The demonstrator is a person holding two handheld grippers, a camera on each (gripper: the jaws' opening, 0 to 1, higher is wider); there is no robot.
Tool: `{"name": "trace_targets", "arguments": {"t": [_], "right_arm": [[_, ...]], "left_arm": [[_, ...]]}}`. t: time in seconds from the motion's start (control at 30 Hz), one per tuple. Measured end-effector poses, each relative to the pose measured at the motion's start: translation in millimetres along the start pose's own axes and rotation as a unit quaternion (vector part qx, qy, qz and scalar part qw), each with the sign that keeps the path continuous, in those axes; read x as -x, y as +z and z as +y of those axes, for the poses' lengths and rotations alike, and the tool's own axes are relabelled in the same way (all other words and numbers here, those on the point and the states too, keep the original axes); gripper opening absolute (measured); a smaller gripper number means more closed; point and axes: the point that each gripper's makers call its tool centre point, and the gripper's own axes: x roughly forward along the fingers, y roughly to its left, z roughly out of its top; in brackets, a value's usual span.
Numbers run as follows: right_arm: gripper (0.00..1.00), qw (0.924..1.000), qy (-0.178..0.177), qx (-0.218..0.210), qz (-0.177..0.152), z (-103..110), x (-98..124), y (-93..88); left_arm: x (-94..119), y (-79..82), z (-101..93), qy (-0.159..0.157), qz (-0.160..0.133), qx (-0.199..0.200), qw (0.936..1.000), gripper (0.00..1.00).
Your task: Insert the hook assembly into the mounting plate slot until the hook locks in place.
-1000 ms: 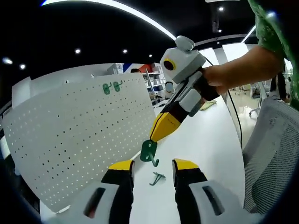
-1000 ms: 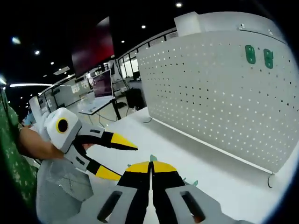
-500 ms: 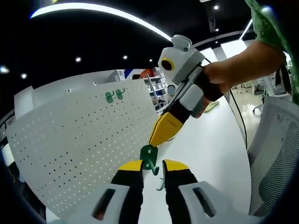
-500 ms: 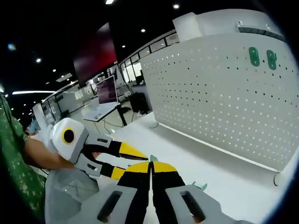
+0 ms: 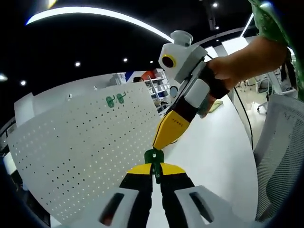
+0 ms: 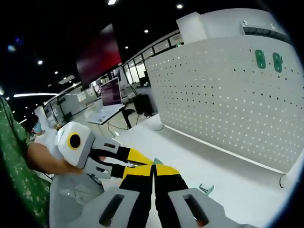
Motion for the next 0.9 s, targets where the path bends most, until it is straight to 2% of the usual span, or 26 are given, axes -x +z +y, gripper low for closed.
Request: {"name": "trace_targets", "arguments": {"t": [0.53,0.63,0.9], "right_arm": [[0.0,0.9996,-0.011,-0.023,0.009,-5.6,4.1,-7.7],[0.0,0.9992,-0.006,-0.039,0.006,-5.1,5.2,-8.4],[0.03,0.999,-0.001,-0.044,0.006,-1.4,4.2,-12.5]], "left_arm": [[5.3,5.5,-6.5,-0.006,0.004,-0.006,1.0,0.04],[5.3,5.2,-7.8,-0.008,0.006,-0.01,0.9999,0.04],[5.6,7.5,-8.0,-0.005,0.006,-0.01,0.9999,0.03]]}}
